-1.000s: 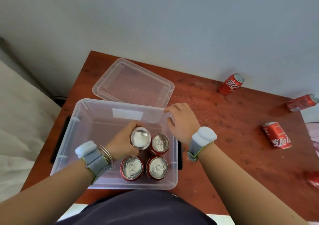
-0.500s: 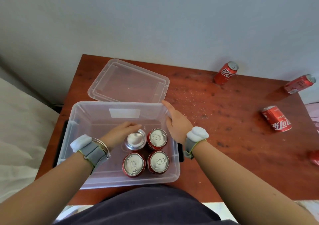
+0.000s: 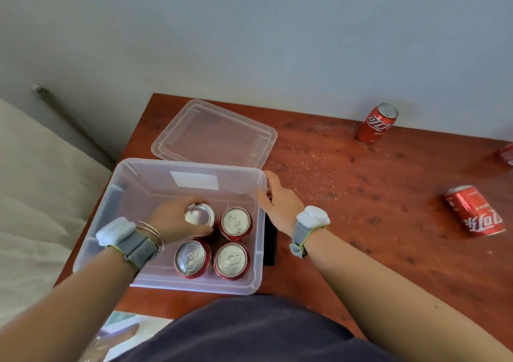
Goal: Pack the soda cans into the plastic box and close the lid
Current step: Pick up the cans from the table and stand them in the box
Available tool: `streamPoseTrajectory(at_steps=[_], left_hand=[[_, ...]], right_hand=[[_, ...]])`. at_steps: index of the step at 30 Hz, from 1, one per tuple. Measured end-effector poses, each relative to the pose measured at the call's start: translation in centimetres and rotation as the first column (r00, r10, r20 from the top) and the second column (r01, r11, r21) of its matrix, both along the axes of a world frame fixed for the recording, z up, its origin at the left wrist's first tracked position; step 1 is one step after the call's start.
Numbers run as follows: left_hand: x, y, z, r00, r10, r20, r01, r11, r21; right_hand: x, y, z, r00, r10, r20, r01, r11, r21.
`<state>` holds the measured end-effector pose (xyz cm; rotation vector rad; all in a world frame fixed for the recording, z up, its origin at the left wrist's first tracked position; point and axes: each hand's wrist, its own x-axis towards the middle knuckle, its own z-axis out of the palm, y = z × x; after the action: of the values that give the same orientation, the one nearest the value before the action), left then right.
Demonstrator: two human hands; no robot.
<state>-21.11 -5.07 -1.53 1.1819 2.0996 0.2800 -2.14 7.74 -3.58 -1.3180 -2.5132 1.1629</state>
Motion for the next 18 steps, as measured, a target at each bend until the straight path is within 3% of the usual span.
streamPoseTrajectory(at_steps=[3, 7, 12, 14, 18], left_hand=[[-0.9, 0.2, 0.1, 0.995, 0.064, -0.07, -0.066, 0.998, -0.015], [-1.5, 1.6, 0.0, 0.96, -0.105, -0.262, 0.041, 0.97, -0.238], [-2.1, 2.3, -3.1, 0.897, -0.405, -0.175, 0.218, 0.752, -0.622], [-2.0, 2.1, -4.4, 0.883, -0.441, -0.163, 0.254, 0.74, -0.623], [-3.0, 1.7, -4.6, 0.928, -0.352, -0.125, 0.256, 0.843, -0.474]], right_hand=[[0.0, 0.3, -0.1, 0.999, 0.026, 0.044, -0.027, 1.0, 0.007], [-0.4, 0.8, 0.8, 0.987, 0.064, 0.148, -0.068, 0.997, 0.02], [-1.9, -0.1, 0.9, 0.978, -0.038, 0.206, 0.03, 0.999, 0.042], [-2.2, -0.4, 0.8, 0.975, -0.072, 0.212, 0.064, 0.997, 0.046], [-2.2, -0.5, 1.0, 0.972, -0.096, 0.214, 0.089, 0.995, 0.043]])
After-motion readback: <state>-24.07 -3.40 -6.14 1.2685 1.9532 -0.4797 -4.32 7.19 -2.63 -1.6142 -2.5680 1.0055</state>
